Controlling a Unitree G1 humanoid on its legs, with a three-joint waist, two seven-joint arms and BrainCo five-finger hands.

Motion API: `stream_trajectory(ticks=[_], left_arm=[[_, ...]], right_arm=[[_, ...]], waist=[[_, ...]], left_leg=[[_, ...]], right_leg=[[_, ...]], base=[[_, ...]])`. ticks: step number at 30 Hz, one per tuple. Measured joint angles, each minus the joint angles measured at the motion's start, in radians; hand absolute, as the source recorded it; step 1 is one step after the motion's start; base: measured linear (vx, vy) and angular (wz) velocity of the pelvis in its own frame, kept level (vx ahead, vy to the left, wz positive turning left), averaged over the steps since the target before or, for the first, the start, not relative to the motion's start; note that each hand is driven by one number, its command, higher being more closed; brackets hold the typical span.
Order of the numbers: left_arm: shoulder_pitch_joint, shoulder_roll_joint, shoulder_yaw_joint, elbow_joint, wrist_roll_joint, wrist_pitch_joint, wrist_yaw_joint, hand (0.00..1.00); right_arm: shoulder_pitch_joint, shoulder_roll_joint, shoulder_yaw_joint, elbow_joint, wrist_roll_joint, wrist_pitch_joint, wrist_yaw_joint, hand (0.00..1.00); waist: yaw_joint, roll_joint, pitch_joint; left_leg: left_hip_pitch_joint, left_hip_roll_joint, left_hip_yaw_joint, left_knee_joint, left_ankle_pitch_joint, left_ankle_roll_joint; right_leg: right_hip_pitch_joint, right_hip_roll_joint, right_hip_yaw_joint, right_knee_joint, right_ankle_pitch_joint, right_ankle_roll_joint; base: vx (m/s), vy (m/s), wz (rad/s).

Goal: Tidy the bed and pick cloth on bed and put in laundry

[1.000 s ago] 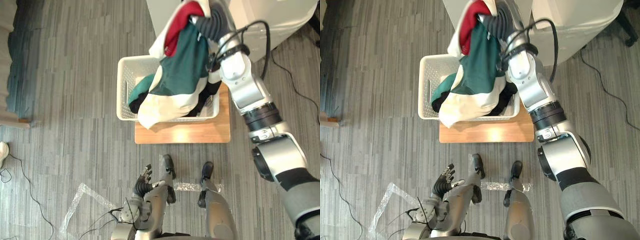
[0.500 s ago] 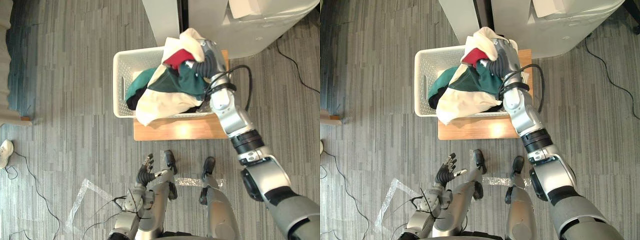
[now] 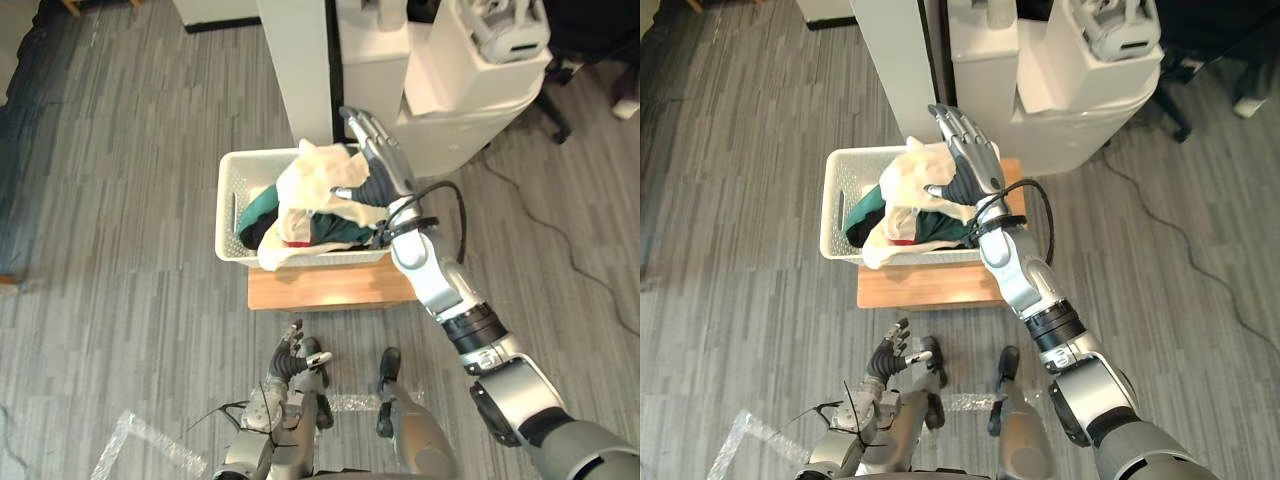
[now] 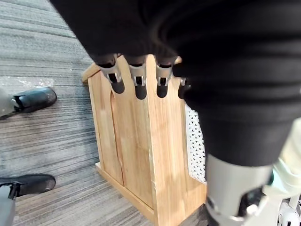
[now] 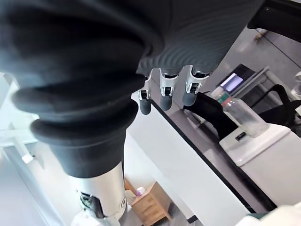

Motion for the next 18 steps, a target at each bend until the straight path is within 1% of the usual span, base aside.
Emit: stream_trajectory(ticks=[2, 3, 5, 8, 9, 10, 12, 13, 14, 15, 16, 18], left_arm=[[0.014, 0.004, 0.000, 0.001, 0.005, 0.002, 0.001, 0.00], [0.033, 0.010, 0.000, 0.003, 0.011, 0.004, 0.001, 0.00], [0.045, 0.019, 0.000, 0.010, 0.012, 0.005, 0.001, 0.00], [0.068, 0.020, 0.005, 0.049, 0.012, 0.021, 0.002, 0.00], [0.071, 0.020, 0.006, 0.055, 0.012, 0.023, 0.002, 0.00], [0.069, 0.020, 0.013, 0.082, 0.011, 0.027, 0.002, 0.00], [0.070, 0.017, 0.026, 0.114, 0.009, 0.031, 0.003, 0.00], [0.069, 0.009, 0.049, 0.133, 0.008, 0.034, 0.002, 0.00], [0.066, -0.001, 0.064, 0.150, 0.007, 0.035, 0.003, 0.00], [0.066, -0.002, 0.080, 0.158, 0.007, 0.035, 0.003, 0.00], [0.064, -0.003, 0.092, 0.181, 0.006, 0.036, 0.002, 0.00], [0.053, -0.012, 0.115, 0.214, 0.006, 0.037, 0.001, 0.00]], right_arm=[[0.018, 0.000, 0.001, -0.012, 0.002, -0.001, 0.007, 0.00], [0.038, -0.004, -0.001, -0.026, 0.004, -0.008, 0.018, 0.00], [0.058, -0.009, -0.007, -0.028, 0.004, -0.017, 0.021, 0.00], [0.177, -0.023, -0.091, -0.049, 0.025, -0.023, 0.022, 0.00], [0.201, -0.027, -0.114, -0.054, 0.041, -0.023, 0.021, 0.00], [0.255, -0.035, -0.165, -0.054, 0.053, -0.022, 0.019, 0.00], [0.337, -0.044, -0.238, -0.017, 0.089, -0.018, 0.016, 0.00], [0.387, -0.041, -0.280, 0.050, 0.131, -0.011, 0.016, 0.00], [0.434, -0.041, -0.316, 0.121, 0.183, -0.004, 0.017, 0.00], [0.453, -0.039, -0.331, 0.158, 0.212, -0.002, 0.017, 0.00], [0.489, -0.033, -0.365, 0.227, 0.258, 0.004, 0.018, 0.00], [0.537, -0.018, -0.430, 0.332, 0.326, 0.008, 0.020, 0.00]], waist=[[0.002, -0.018, -0.014], [0.001, -0.032, -0.037], [0.000, -0.041, -0.052], [-0.001, -0.062, -0.094], [-0.003, -0.065, -0.100], [-0.008, -0.068, -0.112], [-0.027, -0.069, -0.113], [-0.036, -0.067, -0.115], [-0.042, -0.066, -0.118], [-0.048, -0.065, -0.120], [-0.059, -0.060, -0.129], [-0.060, -0.049, -0.137]], left_leg=[[0.023, 0.000, 0.013, 0.000, -0.004, 0.000], [0.031, 0.000, 0.022, 0.000, -0.007, -0.001], [0.045, 0.000, 0.029, 0.000, -0.011, -0.001], [0.086, 0.000, 0.067, 0.000, -0.026, -0.007], [0.091, 0.000, 0.074, 0.000, -0.027, -0.008], [0.098, 0.000, 0.085, -0.001, -0.028, -0.010], [0.125, -0.004, 0.095, -0.001, -0.032, -0.010], [0.147, -0.004, 0.101, -0.001, -0.038, -0.012], [0.166, -0.006, 0.107, -0.001, -0.044, -0.015], [0.170, -0.006, 0.112, -0.001, -0.046, -0.015], [0.172, -0.006, 0.122, -0.001, -0.049, -0.015], [0.173, -0.007, 0.134, -0.001, -0.052, -0.012]], right_leg=[[0.023, 0.000, 0.009, -0.009, 0.001, -0.001], [0.026, 0.001, 0.020, -0.009, 0.002, 0.000], [0.034, 0.002, 0.032, -0.011, 0.002, 0.000], [0.056, 0.003, 0.069, -0.013, 0.002, 0.001], [0.057, 0.004, 0.077, -0.012, 0.003, 0.002], [0.058, 0.004, 0.089, -0.012, 0.005, 0.005], [0.081, 0.003, 0.096, -0.012, -0.002, 0.016], [0.099, 0.002, 0.102, -0.008, -0.009, 0.027], [0.112, 0.002, 0.114, -0.008, -0.010, 0.028], [0.114, 0.002, 0.119, -0.009, -0.011, 0.029], [0.111, 0.002, 0.127, -0.009, -0.012, 0.030], [0.109, 0.003, 0.142, -0.014, -0.012, 0.030]], base=[[0.03, -0.006, -0.10], [0.03, -0.003, -0.18], [0.04, -0.002, -0.20], [0.04, 0.004, -0.30], [0.04, 0.003, -0.31], [0.04, 0.005, -0.24], [0.03, 0.013, -0.11], [0.02, 0.021, -0.11], [0.02, 0.019, -0.17], [0.01, 0.010, -0.25], [0.01, 0.005, -0.28], [0.01, 0.001, -0.24]])
